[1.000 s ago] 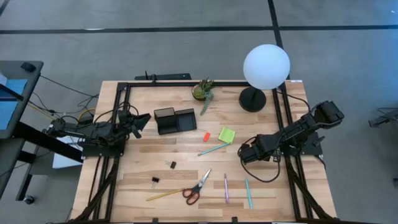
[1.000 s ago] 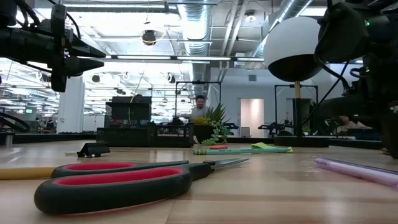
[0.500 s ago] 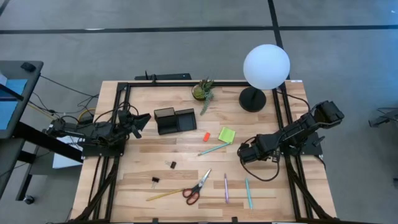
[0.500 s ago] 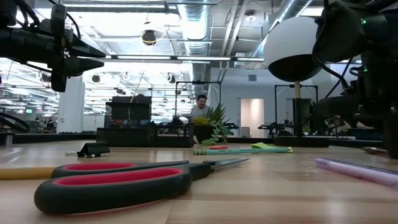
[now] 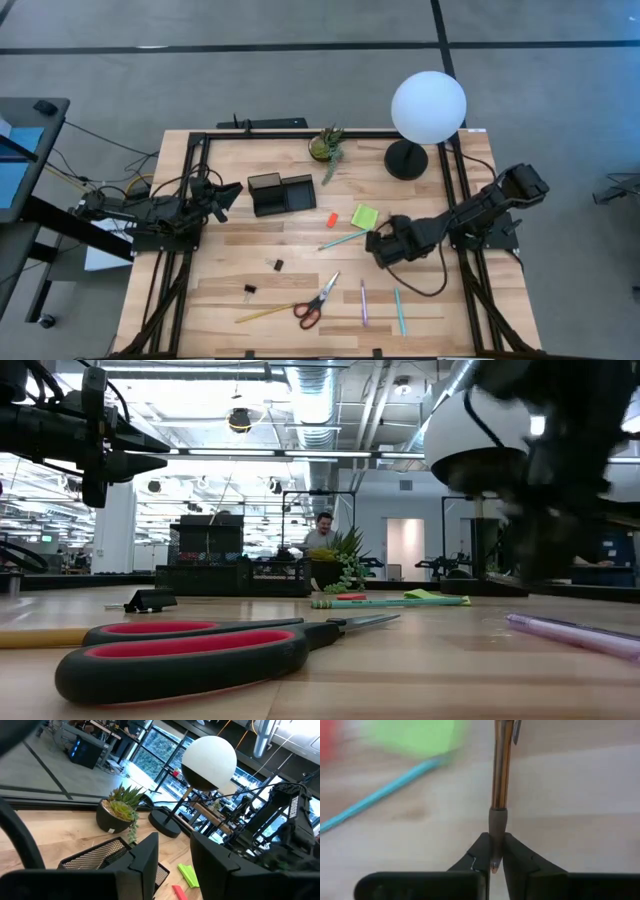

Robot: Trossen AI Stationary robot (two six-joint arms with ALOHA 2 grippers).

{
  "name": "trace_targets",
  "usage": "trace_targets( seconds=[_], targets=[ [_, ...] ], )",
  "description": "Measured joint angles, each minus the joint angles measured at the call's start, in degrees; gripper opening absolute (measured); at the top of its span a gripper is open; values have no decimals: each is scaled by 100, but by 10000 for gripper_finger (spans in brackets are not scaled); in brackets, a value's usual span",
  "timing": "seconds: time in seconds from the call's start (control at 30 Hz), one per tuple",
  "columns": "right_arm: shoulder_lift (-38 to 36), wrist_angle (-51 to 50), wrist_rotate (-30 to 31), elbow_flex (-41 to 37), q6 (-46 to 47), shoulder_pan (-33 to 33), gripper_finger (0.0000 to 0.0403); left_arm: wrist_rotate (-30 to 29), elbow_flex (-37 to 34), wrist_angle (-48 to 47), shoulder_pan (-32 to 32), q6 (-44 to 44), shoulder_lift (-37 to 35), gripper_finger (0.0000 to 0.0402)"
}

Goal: Pick and place office supplies into organizer
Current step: Put the brown pen into the black desk organizer

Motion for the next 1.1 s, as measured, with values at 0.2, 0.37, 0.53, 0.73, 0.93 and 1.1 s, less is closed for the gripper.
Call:
trace_targets(
  seconds=[0.2,0.37,0.53,0.73,0.93,1.1],
  targets=[
    [-24,2577,899,237,-1219,-260,36,2,0,7,-1,-38,0,107],
    [-28,5513,1209,258,-2592,-844,36,2,0,8,-2,-145,0,107],
    [-34,7735,930,262,-3513,-1537,30,2,0,7,0,-485,0,107],
    [-39,8707,494,293,-3277,-1854,36,2,-5,71,0,-815,0,107],
    [-3,8373,433,517,-3056,-1740,29,-105,-20,1056,0,-418,-2,107],
    [489,8044,-147,1025,-3893,-1728,30,353,-11,2322,4,434,-2,107]
  ],
)
